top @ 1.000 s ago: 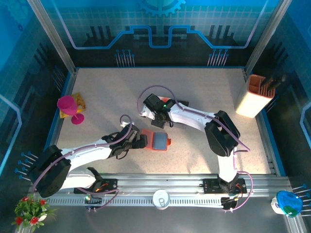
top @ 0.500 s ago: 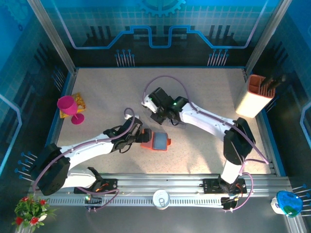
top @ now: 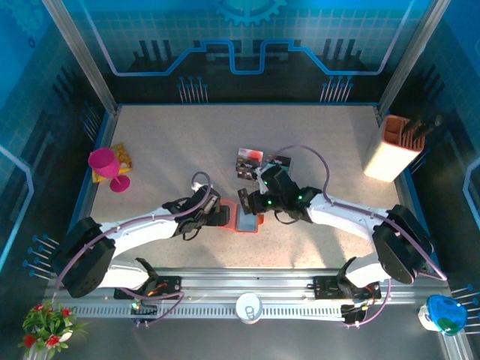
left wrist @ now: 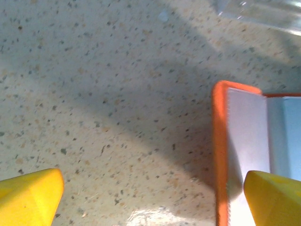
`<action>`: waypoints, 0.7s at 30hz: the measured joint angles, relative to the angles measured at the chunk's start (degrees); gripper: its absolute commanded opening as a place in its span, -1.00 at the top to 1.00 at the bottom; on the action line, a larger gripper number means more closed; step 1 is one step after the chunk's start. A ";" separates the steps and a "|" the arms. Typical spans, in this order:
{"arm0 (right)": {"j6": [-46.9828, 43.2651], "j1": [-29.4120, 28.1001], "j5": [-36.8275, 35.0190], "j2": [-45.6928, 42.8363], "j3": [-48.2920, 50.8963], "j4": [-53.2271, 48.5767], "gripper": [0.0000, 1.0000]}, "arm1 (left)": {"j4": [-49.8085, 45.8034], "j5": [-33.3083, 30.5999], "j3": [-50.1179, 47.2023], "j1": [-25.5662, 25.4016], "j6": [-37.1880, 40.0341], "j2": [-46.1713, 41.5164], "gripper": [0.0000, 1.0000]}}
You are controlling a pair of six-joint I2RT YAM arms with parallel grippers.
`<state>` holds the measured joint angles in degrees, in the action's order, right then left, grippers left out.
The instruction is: Put the credit cards into the card holder
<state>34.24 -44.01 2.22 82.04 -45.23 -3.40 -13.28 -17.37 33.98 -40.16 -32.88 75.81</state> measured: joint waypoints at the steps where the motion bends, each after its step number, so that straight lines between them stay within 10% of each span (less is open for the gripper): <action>1: 2.10 0.00 0.31 -0.04 2.05 2.51 1.00 | -0.02 -0.17 -0.35 0.00 -0.15 0.02 -0.98; 21: 24.92 -0.07 1.09 4.22 16.79 36.15 1.00 | -0.85 -1.53 -1.42 0.00 -2.14 3.17 -0.99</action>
<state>59.16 -44.07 3.31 86.26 -28.45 32.75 -14.13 -18.90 32.56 -40.16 -35.03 78.98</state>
